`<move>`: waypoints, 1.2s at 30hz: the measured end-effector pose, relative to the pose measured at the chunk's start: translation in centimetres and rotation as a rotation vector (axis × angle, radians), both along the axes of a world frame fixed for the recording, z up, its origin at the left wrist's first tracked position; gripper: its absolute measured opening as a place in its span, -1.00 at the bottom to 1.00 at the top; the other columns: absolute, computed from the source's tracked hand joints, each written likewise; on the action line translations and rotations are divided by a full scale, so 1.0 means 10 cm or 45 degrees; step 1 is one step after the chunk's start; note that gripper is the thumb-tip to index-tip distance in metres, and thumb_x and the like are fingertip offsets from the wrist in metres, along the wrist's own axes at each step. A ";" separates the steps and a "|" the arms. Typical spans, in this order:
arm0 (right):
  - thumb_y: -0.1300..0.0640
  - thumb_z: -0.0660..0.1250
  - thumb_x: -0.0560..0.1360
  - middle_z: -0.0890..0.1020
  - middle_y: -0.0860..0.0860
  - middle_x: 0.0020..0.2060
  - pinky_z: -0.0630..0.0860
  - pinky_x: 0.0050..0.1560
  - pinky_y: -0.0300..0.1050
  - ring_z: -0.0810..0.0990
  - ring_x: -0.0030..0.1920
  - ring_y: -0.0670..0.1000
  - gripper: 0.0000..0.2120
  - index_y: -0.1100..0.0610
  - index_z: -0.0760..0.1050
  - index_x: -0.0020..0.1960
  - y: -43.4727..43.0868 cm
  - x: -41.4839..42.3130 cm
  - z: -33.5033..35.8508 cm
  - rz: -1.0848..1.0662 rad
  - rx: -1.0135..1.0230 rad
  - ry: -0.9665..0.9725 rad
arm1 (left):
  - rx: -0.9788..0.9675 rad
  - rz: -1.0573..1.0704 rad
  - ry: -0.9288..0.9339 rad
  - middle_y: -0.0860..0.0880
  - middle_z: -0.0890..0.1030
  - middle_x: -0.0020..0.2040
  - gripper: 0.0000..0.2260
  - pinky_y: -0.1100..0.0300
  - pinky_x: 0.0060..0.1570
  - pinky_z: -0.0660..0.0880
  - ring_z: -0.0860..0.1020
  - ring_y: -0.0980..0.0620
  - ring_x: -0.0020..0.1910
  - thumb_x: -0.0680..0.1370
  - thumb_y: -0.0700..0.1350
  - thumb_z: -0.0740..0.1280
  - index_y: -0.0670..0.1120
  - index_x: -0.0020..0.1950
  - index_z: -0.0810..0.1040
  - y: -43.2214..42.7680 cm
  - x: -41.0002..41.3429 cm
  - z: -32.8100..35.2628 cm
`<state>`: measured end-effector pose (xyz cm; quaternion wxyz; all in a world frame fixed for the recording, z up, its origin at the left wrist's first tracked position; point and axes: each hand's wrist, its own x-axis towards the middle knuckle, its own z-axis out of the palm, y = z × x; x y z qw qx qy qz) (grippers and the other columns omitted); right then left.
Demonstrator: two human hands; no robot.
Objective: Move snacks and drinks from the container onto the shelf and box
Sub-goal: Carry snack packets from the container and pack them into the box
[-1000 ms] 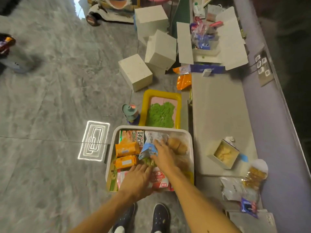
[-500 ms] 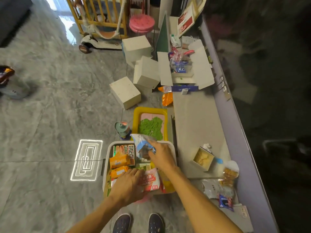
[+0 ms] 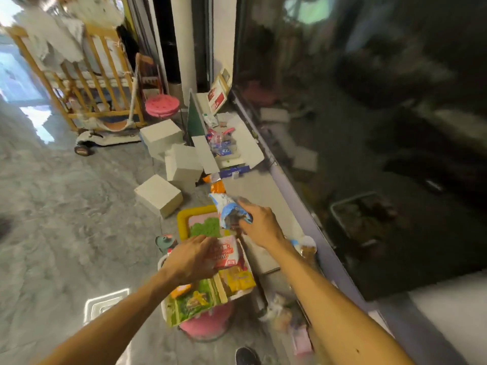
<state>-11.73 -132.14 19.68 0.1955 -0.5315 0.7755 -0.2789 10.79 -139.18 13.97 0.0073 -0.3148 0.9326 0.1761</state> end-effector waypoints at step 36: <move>-0.14 0.49 0.57 0.70 0.03 0.23 0.67 0.15 -0.03 0.70 0.12 0.03 -0.45 0.05 0.53 0.48 8.97 2.78 1.27 -2.066 0.143 0.286 | 0.043 -1.911 0.137 0.12 0.56 0.38 -0.21 0.15 0.28 0.51 0.56 0.09 0.28 0.38 0.34 0.51 0.17 0.55 0.35 6.98 -0.30 1.61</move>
